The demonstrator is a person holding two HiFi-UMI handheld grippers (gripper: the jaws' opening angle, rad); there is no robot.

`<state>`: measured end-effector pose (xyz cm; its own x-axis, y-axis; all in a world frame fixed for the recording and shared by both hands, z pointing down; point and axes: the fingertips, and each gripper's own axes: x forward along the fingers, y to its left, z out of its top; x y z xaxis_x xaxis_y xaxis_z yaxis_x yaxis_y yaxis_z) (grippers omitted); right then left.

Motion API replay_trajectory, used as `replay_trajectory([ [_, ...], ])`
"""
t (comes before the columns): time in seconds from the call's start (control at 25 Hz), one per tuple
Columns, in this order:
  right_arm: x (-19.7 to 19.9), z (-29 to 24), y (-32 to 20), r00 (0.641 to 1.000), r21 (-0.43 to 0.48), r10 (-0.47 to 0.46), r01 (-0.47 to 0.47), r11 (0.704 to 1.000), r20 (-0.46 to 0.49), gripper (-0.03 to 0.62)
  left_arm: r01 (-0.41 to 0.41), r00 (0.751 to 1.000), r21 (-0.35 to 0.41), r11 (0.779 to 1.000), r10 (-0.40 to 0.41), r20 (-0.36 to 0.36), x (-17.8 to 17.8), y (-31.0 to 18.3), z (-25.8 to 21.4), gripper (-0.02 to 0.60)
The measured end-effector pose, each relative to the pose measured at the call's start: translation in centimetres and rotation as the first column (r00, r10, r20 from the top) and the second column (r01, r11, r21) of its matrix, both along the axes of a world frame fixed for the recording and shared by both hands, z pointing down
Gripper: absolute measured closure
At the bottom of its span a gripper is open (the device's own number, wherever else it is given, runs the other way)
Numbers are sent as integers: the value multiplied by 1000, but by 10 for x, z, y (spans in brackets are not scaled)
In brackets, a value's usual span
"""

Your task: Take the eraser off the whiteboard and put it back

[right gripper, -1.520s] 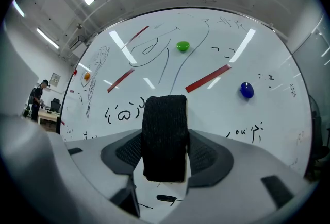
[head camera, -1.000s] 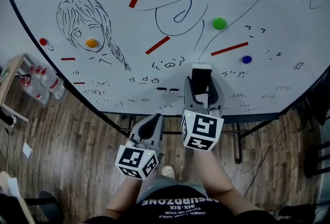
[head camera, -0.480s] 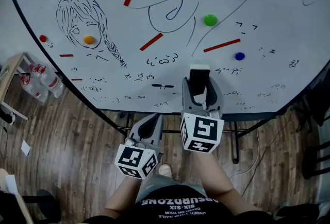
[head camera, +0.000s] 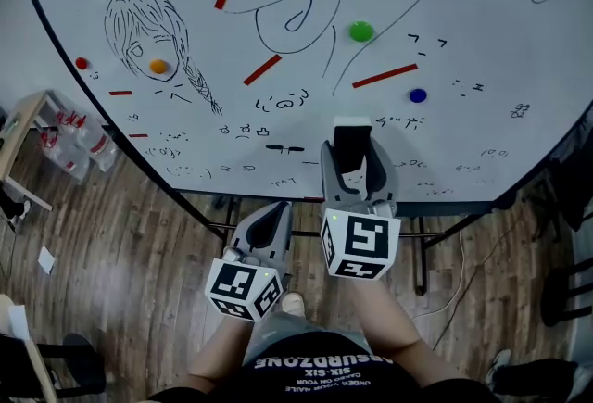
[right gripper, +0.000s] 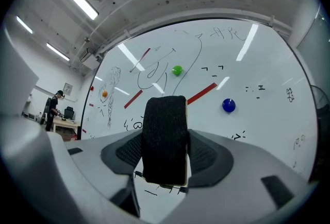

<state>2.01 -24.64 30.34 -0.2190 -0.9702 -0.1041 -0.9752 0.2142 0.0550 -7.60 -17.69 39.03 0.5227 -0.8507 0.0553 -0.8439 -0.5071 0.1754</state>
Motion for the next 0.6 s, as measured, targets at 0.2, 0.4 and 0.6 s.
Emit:
replay_trajectory([
  [0.2, 2, -5, 13, 1000, 7, -29, 29, 1000, 0, 347, 15, 1000, 6, 1000, -15, 0, 6, 9, -4, 575],
  [0.4, 4, -9, 25, 998, 13, -57, 57, 998, -3, 347, 32, 999, 11, 999, -32, -1, 9, 19, -7, 575],
  [0.6, 5, -9, 37, 997, 13, -83, 83, 996, -6, 347, 50, 999, 15, 999, -49, -5, 13, 27, -10, 575],
])
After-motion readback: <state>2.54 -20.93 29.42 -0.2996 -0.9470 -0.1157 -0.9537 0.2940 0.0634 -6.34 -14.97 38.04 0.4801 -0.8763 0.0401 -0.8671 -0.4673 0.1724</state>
